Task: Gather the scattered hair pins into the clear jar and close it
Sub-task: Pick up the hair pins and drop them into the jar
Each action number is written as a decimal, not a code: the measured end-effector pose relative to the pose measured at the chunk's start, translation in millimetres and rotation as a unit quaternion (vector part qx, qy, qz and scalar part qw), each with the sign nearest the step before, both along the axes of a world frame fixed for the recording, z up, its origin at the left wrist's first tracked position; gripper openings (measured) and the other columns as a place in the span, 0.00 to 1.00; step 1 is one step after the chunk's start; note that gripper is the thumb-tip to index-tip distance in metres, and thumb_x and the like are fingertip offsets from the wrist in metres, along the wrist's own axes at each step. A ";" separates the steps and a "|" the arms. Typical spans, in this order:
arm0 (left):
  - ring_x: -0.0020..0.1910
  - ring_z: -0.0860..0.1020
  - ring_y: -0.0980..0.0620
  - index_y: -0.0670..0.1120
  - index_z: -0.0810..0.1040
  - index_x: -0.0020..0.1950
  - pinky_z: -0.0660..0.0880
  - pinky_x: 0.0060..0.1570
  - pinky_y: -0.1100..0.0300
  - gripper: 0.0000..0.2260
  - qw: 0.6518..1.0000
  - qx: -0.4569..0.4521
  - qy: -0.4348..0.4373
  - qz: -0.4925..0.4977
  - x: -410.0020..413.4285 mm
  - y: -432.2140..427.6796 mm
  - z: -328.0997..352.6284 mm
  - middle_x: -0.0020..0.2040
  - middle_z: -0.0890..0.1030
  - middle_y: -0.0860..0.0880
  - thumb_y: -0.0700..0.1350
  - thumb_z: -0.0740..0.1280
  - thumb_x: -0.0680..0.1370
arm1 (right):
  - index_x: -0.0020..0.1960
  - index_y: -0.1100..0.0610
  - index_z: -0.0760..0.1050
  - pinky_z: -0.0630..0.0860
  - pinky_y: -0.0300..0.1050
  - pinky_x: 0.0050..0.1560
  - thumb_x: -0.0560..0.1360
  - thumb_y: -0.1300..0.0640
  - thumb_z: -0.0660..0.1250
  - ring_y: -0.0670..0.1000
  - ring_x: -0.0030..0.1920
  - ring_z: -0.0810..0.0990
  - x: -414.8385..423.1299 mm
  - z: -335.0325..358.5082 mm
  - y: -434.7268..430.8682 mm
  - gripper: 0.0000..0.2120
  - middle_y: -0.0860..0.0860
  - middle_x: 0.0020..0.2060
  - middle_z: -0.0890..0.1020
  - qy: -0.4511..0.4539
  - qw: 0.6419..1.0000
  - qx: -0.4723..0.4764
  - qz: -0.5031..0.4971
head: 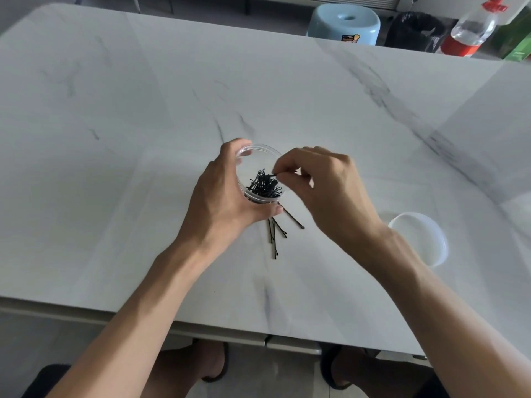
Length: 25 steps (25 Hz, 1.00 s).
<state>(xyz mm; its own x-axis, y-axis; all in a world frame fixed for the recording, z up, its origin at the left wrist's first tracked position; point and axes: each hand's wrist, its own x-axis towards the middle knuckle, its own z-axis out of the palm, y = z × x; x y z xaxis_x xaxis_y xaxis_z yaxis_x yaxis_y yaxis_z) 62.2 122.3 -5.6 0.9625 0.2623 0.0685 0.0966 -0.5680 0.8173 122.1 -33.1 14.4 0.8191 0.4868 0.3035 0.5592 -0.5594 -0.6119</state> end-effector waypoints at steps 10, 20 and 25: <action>0.63 0.73 0.57 0.52 0.66 0.68 0.67 0.58 0.66 0.41 0.999 -0.007 -0.015 0.041 -1.8 10.2 1.0 0.65 0.75 0.57 0.50 0.82 0.60 | 0.42 0.58 0.80 0.74 0.42 0.39 0.72 0.47 0.72 0.53 0.40 0.78 -2.4 -14.5 -6.1 0.13 0.52 0.37 0.82 0.175 0.967 -0.136 -0.123; 0.64 0.72 0.57 0.53 0.65 0.69 0.66 0.58 0.65 0.40 0.999 -0.013 -0.011 0.044 -2.4 14.0 1.2 0.67 0.73 0.57 0.50 0.81 0.61 | 0.36 0.57 0.72 0.70 0.46 0.35 0.72 0.65 0.64 0.61 0.35 0.74 -24.6 -21.3 5.8 0.07 0.52 0.31 0.73 0.076 0.933 -0.342 -0.083; 0.65 0.72 0.56 0.53 0.65 0.69 0.67 0.59 0.64 0.40 0.999 -0.012 -0.010 0.043 -2.4 12.8 0.8 0.67 0.73 0.57 0.49 0.81 0.61 | 0.31 0.55 0.54 0.51 0.43 0.26 0.72 0.69 0.60 0.52 0.29 0.61 -33.3 -11.7 5.1 0.19 0.50 0.30 0.60 0.014 0.916 -0.401 -0.024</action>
<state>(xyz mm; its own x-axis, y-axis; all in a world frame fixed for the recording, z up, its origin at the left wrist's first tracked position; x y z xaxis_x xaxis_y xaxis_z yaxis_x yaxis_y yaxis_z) 59.8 135.0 -4.8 0.9350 0.3454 0.0806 0.1272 -0.5388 0.8327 88.8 -28.0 2.6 0.8479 0.5064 -0.1571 0.5118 -0.8591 -0.0066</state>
